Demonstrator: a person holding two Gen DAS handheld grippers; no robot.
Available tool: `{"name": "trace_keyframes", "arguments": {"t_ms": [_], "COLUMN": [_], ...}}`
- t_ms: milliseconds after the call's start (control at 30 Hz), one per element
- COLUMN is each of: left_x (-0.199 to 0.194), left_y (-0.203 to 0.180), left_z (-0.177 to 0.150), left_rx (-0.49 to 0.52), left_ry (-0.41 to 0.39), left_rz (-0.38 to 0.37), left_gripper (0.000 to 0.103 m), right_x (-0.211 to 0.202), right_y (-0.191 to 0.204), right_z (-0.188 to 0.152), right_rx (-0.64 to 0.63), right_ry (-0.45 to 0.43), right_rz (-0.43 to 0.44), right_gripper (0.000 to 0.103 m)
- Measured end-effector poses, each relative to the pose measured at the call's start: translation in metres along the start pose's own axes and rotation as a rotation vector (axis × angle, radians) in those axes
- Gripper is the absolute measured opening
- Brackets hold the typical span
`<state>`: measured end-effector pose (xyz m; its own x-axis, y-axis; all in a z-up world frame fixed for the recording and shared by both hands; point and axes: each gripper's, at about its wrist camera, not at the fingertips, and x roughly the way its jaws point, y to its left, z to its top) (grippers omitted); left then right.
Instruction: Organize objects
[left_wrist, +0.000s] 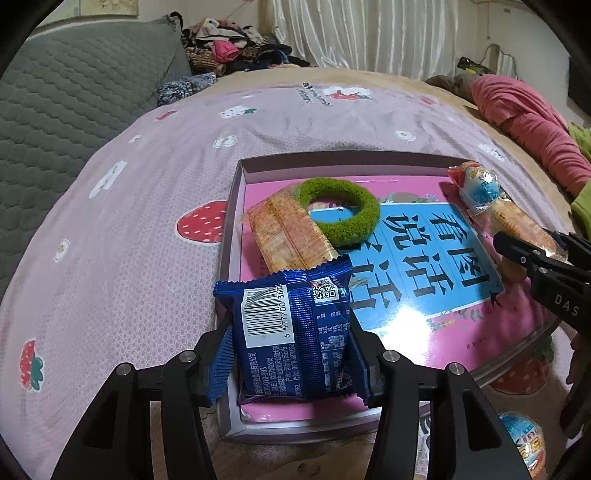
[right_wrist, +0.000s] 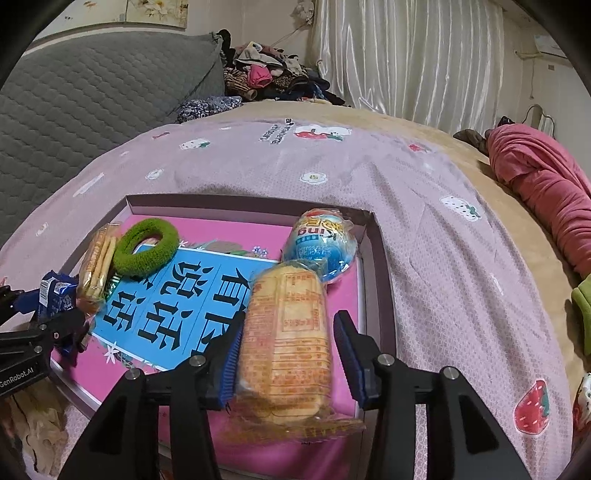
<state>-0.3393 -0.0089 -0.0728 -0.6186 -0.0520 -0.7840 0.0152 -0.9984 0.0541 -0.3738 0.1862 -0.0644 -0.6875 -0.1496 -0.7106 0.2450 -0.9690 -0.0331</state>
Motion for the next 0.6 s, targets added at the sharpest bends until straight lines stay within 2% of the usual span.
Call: {"name": "trace_keyframes", "arguments": {"t_ms": [133,167,400,600], "left_x": [0.000,0.000,-0.009,-0.018], "left_y": [0.001,0.001,0.009,0.009], "left_z": [0.000,0.000,0.003,0.006], "left_rx": [-0.004,-0.008,-0.044,-0.044], "left_ry": [-0.001,-0.001,-0.030,-0.055], "left_rz": [-0.003,-0.005,-0.040,-0.033], "left_gripper": [0.057,0.061,0.064,0.073], "right_x": [0.000,0.000,0.001,-0.001], "right_y": [0.002,0.002,0.007,0.011], "right_z": [0.000,0.001,0.001,0.001], "right_rx": [-0.008,-0.009,-0.032,-0.048], "right_ry": [-0.002,-0.002,0.002,-0.001], "right_rz": [-0.009,-0.011,-0.017,-0.014], "right_gripper": [0.060,0.064,0.066,0.070]}}
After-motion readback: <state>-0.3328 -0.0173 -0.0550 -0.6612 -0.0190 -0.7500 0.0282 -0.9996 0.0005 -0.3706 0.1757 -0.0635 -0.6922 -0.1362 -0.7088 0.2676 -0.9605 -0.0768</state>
